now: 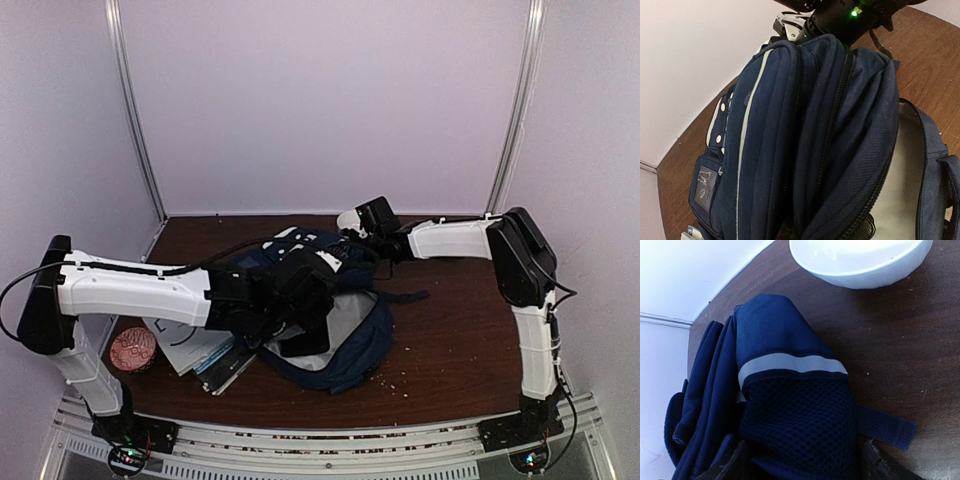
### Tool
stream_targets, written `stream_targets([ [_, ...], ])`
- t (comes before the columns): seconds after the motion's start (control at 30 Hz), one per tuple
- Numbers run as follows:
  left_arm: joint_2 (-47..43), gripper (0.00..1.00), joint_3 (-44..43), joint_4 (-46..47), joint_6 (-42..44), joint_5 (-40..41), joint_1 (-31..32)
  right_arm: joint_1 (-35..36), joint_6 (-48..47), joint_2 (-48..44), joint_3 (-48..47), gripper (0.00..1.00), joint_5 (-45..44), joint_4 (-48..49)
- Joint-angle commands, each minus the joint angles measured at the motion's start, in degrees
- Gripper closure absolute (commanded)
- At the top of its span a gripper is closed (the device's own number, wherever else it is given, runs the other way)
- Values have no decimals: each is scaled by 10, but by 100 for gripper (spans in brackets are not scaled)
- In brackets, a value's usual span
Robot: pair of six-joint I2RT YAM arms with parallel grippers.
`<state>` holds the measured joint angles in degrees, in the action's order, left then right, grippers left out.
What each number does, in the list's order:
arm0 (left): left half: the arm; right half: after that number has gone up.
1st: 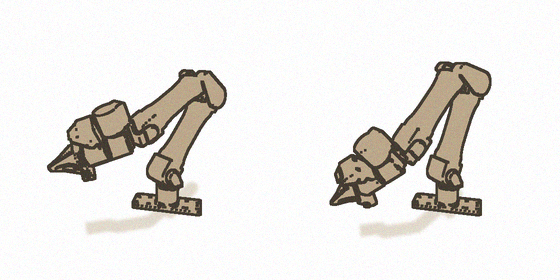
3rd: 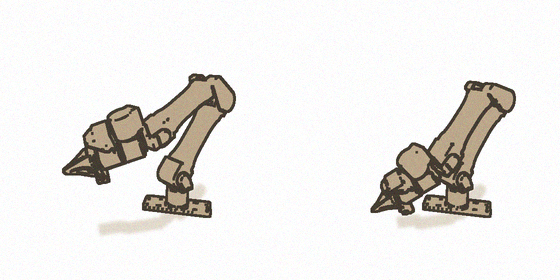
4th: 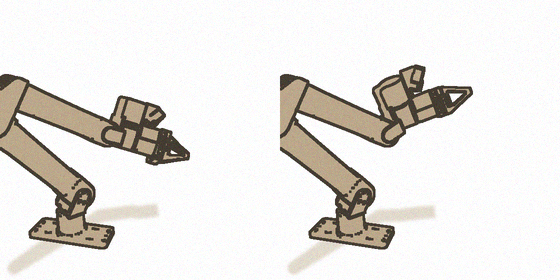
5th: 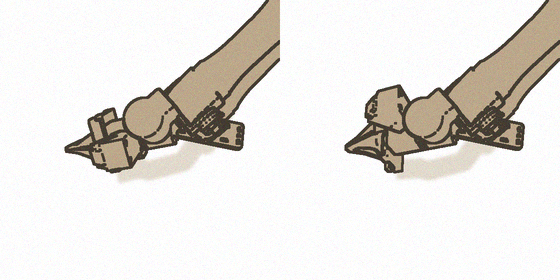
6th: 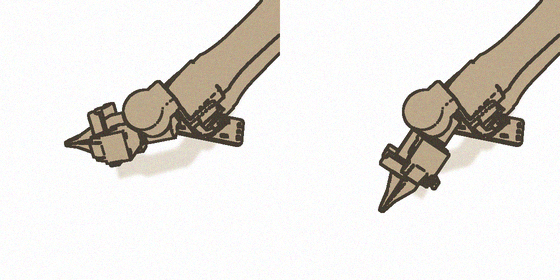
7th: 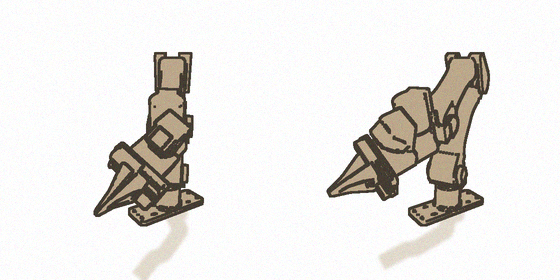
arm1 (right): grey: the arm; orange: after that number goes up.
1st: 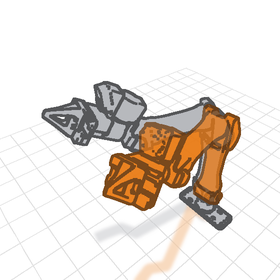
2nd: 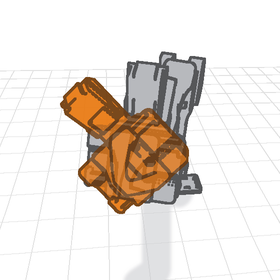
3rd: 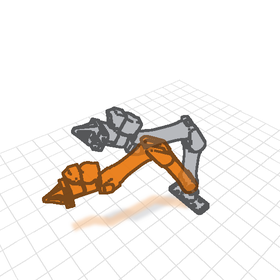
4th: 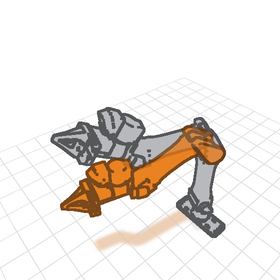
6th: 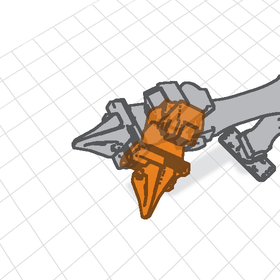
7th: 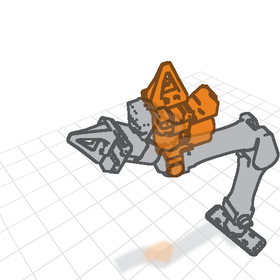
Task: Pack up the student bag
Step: Adjust the student bag at the center of the board.
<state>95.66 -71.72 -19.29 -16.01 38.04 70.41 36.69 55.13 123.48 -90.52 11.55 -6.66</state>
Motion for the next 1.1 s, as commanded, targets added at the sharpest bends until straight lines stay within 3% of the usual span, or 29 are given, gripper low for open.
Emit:
stream_targets([
  [0.0,16,100,-31,-18,-30,-3,-17,31,-37,-43,-11,24,42,-32],
  [0.23,6,100,-55,-24,-26,-2,-52,2,-54,-219,88,13,-21,-36],
  [0.4,12,100,-88,-29,-22,-3,-67,-4,-62,-346,177,12,-58,-39],
  [0.5,7,100,-108,-33,-26,0,-75,6,-64,-431,265,15,-67,-7],
  [0.63,5,100,-133,-28,-18,10,-77,51,-70,-514,362,28,-68,24],
  [0.83,2,100,-166,-27,-14,10,-77,130,-30,-503,442,46,-64,95],
  [0.97,-1,100,-181,-27,-15,-10,-77,146,2,-420,422,46,-49,150],
  [1.07,-10,100,-181,-28,-15,-28,-77,149,24,-361,385,39,-48,197],
])
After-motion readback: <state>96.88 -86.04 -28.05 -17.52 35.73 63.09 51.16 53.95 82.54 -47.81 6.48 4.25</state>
